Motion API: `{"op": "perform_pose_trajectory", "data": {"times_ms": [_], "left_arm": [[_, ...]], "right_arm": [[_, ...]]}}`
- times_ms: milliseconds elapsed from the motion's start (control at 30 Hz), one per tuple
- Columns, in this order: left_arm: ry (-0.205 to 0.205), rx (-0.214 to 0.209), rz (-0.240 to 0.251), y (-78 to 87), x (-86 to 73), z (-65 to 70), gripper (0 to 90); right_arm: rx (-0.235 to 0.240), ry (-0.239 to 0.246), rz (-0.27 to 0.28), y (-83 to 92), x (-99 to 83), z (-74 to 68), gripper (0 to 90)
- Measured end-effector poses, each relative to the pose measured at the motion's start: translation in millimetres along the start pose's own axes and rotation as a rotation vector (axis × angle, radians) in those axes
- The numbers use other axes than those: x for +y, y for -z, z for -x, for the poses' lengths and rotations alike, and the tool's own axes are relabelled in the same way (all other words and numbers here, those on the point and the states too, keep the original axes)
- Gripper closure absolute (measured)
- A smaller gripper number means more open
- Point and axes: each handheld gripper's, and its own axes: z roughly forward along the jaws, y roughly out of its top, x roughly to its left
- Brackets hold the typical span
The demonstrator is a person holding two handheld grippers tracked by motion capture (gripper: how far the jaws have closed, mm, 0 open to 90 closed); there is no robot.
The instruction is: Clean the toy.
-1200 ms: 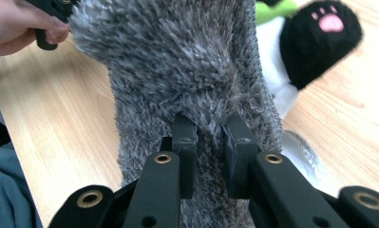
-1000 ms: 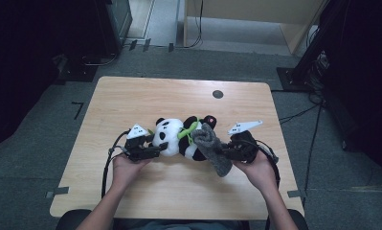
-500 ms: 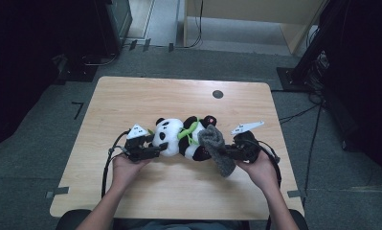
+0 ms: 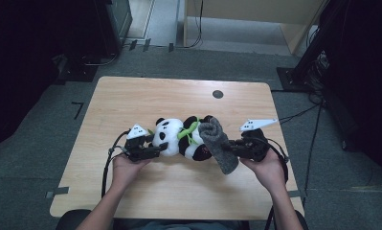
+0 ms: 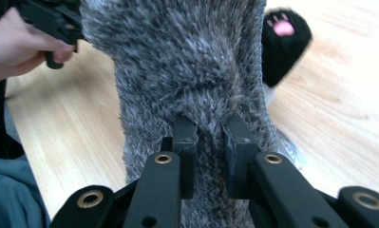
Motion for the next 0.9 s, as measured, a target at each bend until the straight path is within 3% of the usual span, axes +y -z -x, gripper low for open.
{"op": "perform_pose_trajectory", "data": {"times_ms": [233,400,900], "left_arm": [[0.000,0.001,0.000,0.1,-0.2,0.3,35.9],[0.000,-0.001,0.000,0.2,-0.3,0.1,35.7],[-0.010,-0.004,-0.009,0.5,0.7,-0.7,34.1]], "right_arm": [[-0.029,0.076,-0.044,-11.3,12.5,-21.0,79.1],[-0.031,0.083,-0.069,-19.5,12.6,-22.7,79.2],[-0.054,0.011,-0.112,-30.4,-9.8,5.8,79.0]]}}
